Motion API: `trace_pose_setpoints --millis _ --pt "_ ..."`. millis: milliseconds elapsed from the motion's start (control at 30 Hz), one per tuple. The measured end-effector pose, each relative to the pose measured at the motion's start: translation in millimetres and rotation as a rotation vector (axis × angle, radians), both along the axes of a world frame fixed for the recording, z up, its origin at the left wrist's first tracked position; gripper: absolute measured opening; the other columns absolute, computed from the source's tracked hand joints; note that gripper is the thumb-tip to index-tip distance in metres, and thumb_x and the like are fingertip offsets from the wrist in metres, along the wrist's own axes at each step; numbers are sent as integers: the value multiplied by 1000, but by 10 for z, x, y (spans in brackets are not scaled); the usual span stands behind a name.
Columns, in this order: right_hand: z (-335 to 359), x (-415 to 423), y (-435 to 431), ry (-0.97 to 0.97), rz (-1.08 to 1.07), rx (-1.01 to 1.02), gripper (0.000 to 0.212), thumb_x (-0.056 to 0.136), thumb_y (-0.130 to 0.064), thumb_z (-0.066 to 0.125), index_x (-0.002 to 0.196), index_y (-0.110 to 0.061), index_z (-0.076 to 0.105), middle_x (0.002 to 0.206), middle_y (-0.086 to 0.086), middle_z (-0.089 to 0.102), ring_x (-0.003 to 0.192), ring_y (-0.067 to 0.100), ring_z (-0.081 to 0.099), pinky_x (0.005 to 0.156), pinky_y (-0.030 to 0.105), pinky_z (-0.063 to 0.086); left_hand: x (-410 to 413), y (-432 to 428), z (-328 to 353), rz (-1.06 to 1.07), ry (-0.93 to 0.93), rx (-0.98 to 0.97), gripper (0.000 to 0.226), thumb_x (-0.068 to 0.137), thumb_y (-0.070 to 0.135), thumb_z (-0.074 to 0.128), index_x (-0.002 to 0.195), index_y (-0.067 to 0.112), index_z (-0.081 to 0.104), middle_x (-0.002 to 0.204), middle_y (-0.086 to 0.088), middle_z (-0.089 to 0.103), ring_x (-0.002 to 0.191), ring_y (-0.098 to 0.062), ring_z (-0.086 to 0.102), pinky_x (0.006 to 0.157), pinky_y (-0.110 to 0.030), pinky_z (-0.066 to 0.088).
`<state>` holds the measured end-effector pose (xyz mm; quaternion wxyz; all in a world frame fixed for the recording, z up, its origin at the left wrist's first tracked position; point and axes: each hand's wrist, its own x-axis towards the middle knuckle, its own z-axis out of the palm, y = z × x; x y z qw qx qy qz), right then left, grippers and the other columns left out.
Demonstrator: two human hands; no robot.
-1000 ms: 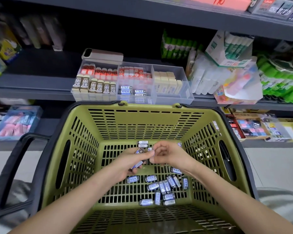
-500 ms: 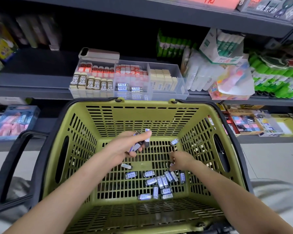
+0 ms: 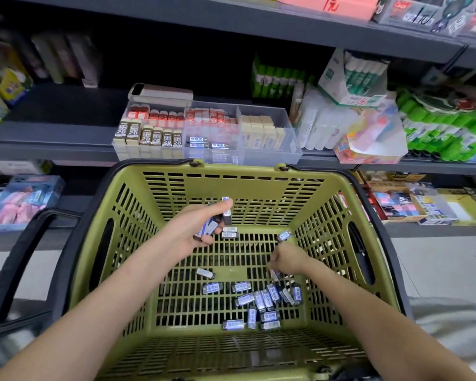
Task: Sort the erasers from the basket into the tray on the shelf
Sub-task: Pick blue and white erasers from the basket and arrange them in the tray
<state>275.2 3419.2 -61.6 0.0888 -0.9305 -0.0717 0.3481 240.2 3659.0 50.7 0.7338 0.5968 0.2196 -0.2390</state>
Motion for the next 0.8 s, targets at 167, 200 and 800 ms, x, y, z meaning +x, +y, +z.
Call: trace_pose_setpoints --millis 167,200,800 --pt "570 0 260 265 -389 731 9 96 -22 48 104 -18 47 99 5 56 63 14 67 57 24 56 -13 32 16 6 4 -21 55 44 48 83 84 14 63 62 -1 58 50 -10 47 36 -16 29" --pt "683 0 333 251 -396 839 12 95 -21 51 106 -18 48 98 6 59 62 12 66 58 23 55 -25 38 27 15 5 -26 55 43 48 83 82 15 63 62 -1 58 50 -10 47 36 -16 29" --pt "2137 1210 1272 -693 207 185 23 74 -39 75 95 -30 70 97 -11 68 100 14 56 76 27 42 286 621 792 31 -456 274 27 71 51 69 62 26 61 46 17 50 44 1 40 54 -19 32"
